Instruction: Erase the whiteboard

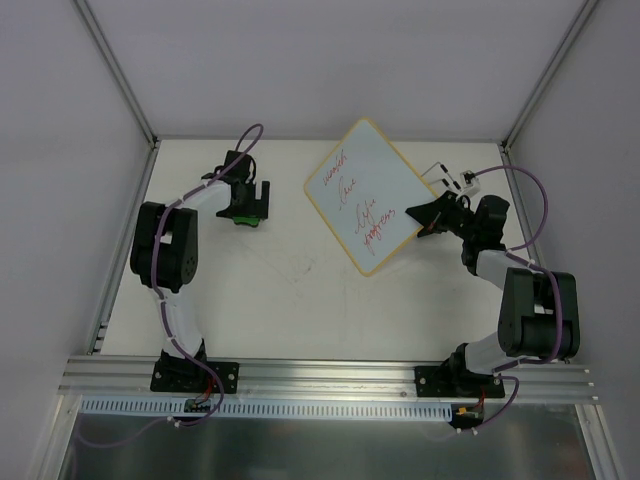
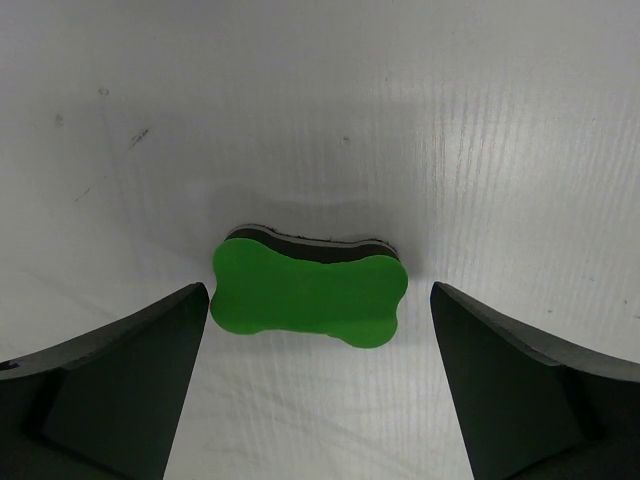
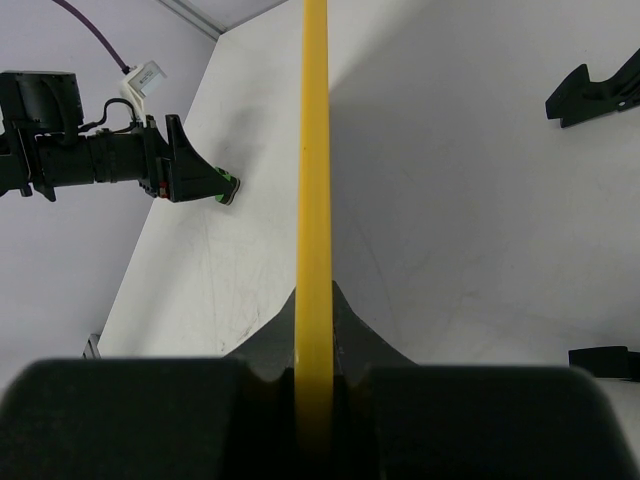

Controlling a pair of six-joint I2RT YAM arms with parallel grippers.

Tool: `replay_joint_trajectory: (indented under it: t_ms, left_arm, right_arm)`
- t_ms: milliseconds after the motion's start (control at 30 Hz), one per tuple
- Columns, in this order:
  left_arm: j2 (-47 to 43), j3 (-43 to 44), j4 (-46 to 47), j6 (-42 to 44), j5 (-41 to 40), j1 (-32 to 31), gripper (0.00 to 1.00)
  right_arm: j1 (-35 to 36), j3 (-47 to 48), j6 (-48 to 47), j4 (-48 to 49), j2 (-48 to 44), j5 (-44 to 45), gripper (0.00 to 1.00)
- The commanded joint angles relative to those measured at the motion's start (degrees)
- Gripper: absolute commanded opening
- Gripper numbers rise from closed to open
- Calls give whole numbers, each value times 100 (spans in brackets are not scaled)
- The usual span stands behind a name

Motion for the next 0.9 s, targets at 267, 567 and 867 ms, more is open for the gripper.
replay_joint_trajectory:
  t_ms: [267, 567, 867]
  left_arm:
    - [221, 451, -356, 31, 58, -18, 92]
    - [317, 556, -470, 22, 58, -18, 87]
    - [353, 591, -523, 13, 49, -18, 81]
  right_arm:
    - [82, 207, -446, 47, 99, -27, 0]
    - [74, 251, -455, 47, 160, -80, 0]
    - [74, 321, -437, 47, 169, -107, 0]
